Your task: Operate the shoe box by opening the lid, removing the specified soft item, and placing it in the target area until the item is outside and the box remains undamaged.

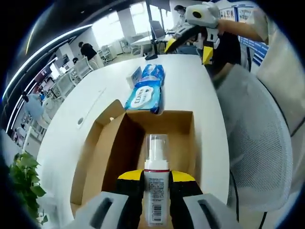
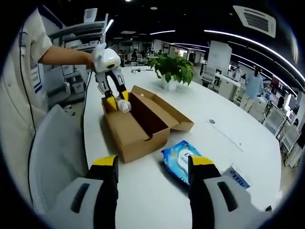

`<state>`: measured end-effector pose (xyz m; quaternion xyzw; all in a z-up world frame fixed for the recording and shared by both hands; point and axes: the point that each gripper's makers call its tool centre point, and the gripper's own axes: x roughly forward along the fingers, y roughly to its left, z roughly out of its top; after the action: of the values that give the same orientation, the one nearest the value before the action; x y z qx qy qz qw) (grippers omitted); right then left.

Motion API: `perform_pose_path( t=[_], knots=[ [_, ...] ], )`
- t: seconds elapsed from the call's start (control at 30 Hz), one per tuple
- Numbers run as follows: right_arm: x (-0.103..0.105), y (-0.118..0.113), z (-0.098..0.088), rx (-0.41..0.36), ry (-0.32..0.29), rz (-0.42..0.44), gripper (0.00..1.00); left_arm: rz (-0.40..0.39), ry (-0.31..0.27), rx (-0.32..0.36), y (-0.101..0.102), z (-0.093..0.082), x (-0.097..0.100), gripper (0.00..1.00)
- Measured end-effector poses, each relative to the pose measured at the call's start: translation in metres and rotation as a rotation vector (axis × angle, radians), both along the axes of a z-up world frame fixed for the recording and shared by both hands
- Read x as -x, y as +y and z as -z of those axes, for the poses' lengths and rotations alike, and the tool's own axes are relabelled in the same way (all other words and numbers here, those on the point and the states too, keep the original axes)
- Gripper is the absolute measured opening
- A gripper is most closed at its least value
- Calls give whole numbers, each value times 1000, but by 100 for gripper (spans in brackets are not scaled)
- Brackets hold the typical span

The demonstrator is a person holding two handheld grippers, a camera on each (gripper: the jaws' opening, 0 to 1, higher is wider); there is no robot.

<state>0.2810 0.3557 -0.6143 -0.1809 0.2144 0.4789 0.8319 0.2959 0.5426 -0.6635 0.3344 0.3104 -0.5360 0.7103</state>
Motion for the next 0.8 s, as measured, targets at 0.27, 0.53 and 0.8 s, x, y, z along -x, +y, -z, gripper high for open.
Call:
perform_pose_path(
  t=[0.27,0.53,0.8],
  knots=[
    [6,22,-8,-1,-30,-86,47,29,-40,52,-18,-17,6,19],
    [13,38,-16,-2,-51,-150,41,51,-56,118,-36,-31,14,19],
    [19,52,-25,-4,-72,-209,34,76,-72,166,-52,-45,24,19]
  ],
)
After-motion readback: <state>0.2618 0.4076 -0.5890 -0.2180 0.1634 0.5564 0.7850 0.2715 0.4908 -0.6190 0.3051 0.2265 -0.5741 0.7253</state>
